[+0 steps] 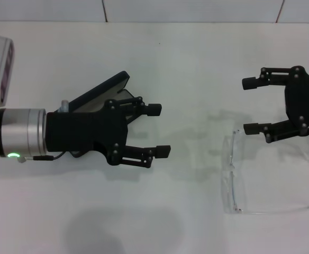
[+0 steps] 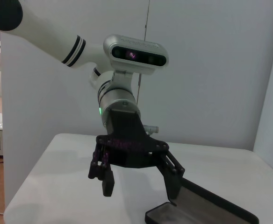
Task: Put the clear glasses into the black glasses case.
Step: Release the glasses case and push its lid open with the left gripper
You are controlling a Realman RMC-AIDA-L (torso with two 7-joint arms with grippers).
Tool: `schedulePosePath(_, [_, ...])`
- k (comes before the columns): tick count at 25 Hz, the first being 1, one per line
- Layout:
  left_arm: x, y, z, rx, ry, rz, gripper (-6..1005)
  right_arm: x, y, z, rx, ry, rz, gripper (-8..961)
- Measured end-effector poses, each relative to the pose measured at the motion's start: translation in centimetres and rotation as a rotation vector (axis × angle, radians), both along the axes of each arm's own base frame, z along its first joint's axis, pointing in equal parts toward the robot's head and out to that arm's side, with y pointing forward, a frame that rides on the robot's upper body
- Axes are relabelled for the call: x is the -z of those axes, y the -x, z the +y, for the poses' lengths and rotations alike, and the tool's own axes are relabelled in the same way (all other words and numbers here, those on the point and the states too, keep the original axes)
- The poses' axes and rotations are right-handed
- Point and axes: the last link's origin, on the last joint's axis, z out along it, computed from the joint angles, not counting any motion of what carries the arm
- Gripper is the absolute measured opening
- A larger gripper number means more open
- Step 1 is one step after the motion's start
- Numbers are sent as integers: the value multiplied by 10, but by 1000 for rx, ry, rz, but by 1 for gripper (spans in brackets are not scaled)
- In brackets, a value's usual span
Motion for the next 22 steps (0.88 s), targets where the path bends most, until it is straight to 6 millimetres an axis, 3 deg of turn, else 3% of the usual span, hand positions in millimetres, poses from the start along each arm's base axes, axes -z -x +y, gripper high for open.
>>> schedulePosePath(13, [-5, 2, 1, -31, -17, -24, 885, 5, 1, -2, -11, 3, -6, 860])
schedulePosePath(22, [-40, 8, 42, -227, -142, 87, 879, 9, 1, -3, -21, 5, -20, 859])
